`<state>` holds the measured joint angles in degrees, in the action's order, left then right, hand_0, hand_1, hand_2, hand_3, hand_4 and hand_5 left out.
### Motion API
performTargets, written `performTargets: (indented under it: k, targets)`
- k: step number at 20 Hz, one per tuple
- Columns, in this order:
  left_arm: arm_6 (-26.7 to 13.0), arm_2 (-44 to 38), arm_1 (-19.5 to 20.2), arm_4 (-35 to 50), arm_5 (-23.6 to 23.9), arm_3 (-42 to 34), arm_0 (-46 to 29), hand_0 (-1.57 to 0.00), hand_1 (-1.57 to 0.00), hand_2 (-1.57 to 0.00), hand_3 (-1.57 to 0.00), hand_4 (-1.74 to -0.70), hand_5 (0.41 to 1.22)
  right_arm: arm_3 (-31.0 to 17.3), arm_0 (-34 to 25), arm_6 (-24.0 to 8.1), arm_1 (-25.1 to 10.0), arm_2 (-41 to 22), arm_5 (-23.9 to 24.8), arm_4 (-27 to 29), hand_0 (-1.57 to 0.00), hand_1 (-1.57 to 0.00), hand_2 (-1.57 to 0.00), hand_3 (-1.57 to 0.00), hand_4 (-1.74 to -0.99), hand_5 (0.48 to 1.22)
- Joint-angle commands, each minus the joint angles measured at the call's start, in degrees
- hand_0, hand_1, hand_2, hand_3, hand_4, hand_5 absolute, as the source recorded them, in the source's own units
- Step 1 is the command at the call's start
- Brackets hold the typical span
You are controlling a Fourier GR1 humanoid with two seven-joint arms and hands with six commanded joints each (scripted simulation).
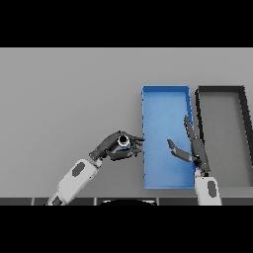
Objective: Pick up the blue pipe and place it into the blue bin.
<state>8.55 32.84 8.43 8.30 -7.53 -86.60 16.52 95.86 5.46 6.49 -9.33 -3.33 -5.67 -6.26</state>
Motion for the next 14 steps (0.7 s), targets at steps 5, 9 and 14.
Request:
performTargets:
  k: [5,9,14]
  targets:
    - [-4.5,0.9,0.7,0.7,-1.1,-2.5,1.5,-1.56,-1.56,-1.56,-1.44,-1.73,1.218,0.3,0.7,1.5,0.1,-0.2,0.3,-0.7,0.00,0.00,0.00,0.00,-1.195,0.635]
    - [-6.1,1.5,0.2,0.8,-1.1,-3.2,1.5,-1.57,-1.57,-1.57,-1.44,-1.73,1.219,0.8,1.1,1.5,0.0,0.3,0.6,-0.2,0.00,0.00,0.00,0.00,-1.177,0.629]
    - [-6.7,1.5,0.6,0.5,-1.3,-3.4,1.7,-1.57,-1.57,-1.57,-1.44,-1.73,1.220,2.3,1.9,1.2,0.3,-0.1,1.0,-0.5,0.00,0.00,0.00,0.00,-1.209,0.623]
